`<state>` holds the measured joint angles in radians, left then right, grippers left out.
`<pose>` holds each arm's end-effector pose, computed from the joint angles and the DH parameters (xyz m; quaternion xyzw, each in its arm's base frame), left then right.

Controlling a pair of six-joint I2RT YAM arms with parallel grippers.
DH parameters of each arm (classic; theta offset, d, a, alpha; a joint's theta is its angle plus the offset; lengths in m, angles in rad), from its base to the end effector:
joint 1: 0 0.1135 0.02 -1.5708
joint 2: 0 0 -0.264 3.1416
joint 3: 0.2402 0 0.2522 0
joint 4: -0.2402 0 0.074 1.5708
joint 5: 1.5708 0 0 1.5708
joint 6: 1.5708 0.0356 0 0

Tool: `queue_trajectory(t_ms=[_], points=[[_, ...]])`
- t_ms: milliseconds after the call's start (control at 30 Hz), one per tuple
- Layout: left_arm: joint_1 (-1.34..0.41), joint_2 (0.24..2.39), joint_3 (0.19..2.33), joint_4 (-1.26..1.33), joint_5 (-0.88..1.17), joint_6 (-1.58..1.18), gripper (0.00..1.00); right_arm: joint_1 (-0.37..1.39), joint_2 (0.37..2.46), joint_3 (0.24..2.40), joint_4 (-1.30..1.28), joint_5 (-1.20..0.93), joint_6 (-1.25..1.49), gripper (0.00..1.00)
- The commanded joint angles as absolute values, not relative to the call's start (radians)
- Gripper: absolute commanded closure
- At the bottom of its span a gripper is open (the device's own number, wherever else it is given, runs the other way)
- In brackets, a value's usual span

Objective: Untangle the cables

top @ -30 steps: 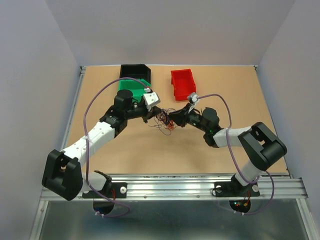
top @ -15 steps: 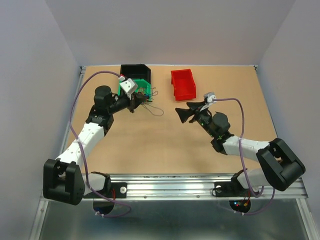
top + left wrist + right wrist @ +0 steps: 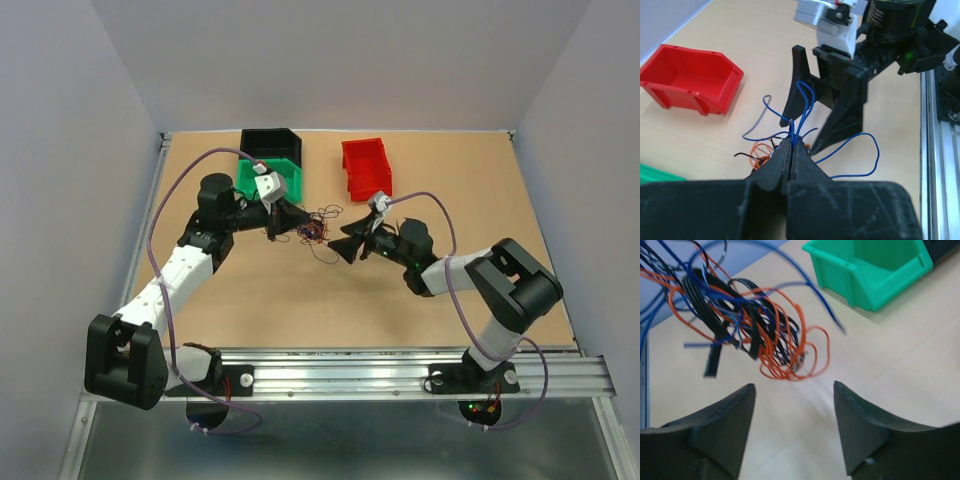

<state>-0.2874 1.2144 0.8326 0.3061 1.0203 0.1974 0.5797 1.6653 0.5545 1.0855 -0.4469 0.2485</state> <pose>0.2503 -0.1056 0.3183 0.4759 0.5416 -0.3844 0.5766 0.2538 0.1846 0.1808 -0.2677 0.6631 0.4192 0.5594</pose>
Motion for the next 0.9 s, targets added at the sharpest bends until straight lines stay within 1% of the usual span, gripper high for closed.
queue_trajectory(t_ms=[0, 67, 100, 133, 200, 233, 300, 367, 400, 433, 467, 500, 600, 633, 700, 733, 767, 867], points=[[-0.318, 1.213, 0.88, 0.278, 1.078, 0.242, 1.0, 0.618, 1.713, 0.647, 1.233, -0.531, 0.247, 0.36], [-0.321, 1.204, 0.881, 0.276, 1.078, 0.242, 1.0, 0.638, 1.715, 0.653, 1.238, -0.534, 0.245, 0.4], [-0.321, 1.201, 0.881, 0.276, 1.08, 0.241, 1.0, 0.644, 1.712, 0.652, 1.239, -0.535, 0.236, 0.38], [-0.321, 1.198, 0.881, 0.275, 1.084, 0.242, 1.0, 0.652, 1.707, 0.649, 1.239, -0.528, 0.23, 0.26], [-0.321, 1.2, 0.882, 0.272, 1.091, 0.242, 1.0, 0.664, 1.695, 0.64, 1.241, -0.493, 0.218, 0.17], [-0.321, 1.198, 0.884, 0.272, 1.095, 0.239, 1.0, 0.669, 1.694, 0.638, 1.239, -0.485, 0.215, 0.18], [-0.321, 1.2, 0.885, 0.268, 1.109, 0.238, 1.0, 0.667, 1.693, 0.635, 1.239, -0.466, 0.212, 0.23], [-0.321, 1.201, 0.891, 0.259, 1.135, 0.233, 1.0, 0.669, 1.701, 0.637, 1.238, -0.451, 0.206, 0.34], [-0.321, 1.198, 0.894, 0.253, 1.141, 0.235, 1.0, 0.669, 1.706, 0.638, 1.238, -0.448, 0.206, 0.44], [-0.321, 1.197, 0.896, 0.249, 1.146, 0.235, 1.0, 0.669, 1.709, 0.64, 1.238, -0.445, 0.204, 0.56], [-0.321, 1.187, 0.896, 0.245, 1.134, 0.239, 1.0, 0.67, 1.71, 0.638, 1.238, -0.437, 0.199, 0.72], [-0.319, 1.181, 0.894, 0.245, 1.114, 0.239, 1.0, 0.67, 1.707, 0.635, 1.238, -0.431, 0.199, 0.73], [-0.313, 1.138, 0.871, 0.309, 1.01, 0.2, 1.0, 0.67, 1.678, 0.591, 1.235, -0.359, 0.189, 0.73], [-0.293, 1.108, 0.853, 0.336, 0.926, 0.18, 1.0, 0.67, 1.666, 0.578, 1.233, -0.291, 0.187, 0.74], [-0.262, 1.075, 0.83, 0.391, 0.832, 0.105, 1.0, 0.663, 1.626, 0.54, 1.22, -0.211, 0.192, 0.74], [-0.243, 1.06, 0.804, 0.438, 0.781, 0.077, 1.0, 0.658, 1.611, 0.528, 1.215, -0.149, 0.202, 0.76], [-0.224, 1.031, 0.793, 0.46, 0.676, 0.055, 1.0, 0.65, 1.594, 0.513, 1.212, -0.12, 0.213, 0.83], [-0.146, 1.002, 0.756, 0.518, 0.492, 0.003, 1.0, 0.618, 1.496, 0.444, 1.203, -0.008, 0.253, 0.86]])
